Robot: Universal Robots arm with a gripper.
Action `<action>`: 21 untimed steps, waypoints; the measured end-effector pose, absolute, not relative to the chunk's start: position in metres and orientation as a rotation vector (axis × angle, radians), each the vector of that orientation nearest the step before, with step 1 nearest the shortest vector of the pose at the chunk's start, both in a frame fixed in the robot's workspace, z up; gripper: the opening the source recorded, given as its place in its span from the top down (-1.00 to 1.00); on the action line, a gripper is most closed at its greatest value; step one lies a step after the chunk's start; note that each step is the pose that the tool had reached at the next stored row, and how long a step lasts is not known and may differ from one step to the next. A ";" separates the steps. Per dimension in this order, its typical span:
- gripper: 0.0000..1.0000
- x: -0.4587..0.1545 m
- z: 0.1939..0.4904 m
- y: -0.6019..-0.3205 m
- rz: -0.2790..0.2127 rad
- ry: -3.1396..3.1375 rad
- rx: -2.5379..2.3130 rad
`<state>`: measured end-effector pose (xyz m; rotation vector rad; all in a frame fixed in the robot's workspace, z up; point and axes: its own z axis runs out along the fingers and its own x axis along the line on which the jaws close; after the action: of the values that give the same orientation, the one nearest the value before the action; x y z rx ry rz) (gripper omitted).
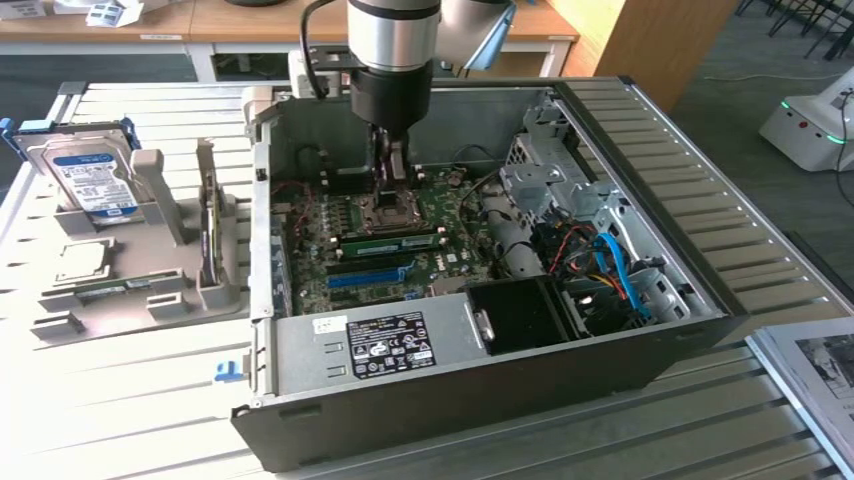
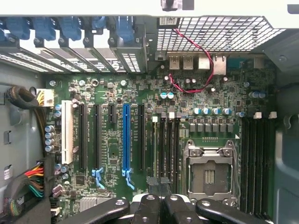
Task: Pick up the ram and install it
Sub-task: 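Press down the ram until it locks into place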
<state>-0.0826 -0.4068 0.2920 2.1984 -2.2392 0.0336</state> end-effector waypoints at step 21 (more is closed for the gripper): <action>0.80 -0.083 0.301 -0.407 0.033 -2.239 2.198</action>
<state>-0.0827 -0.4068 0.3010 2.1979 -2.2387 0.0335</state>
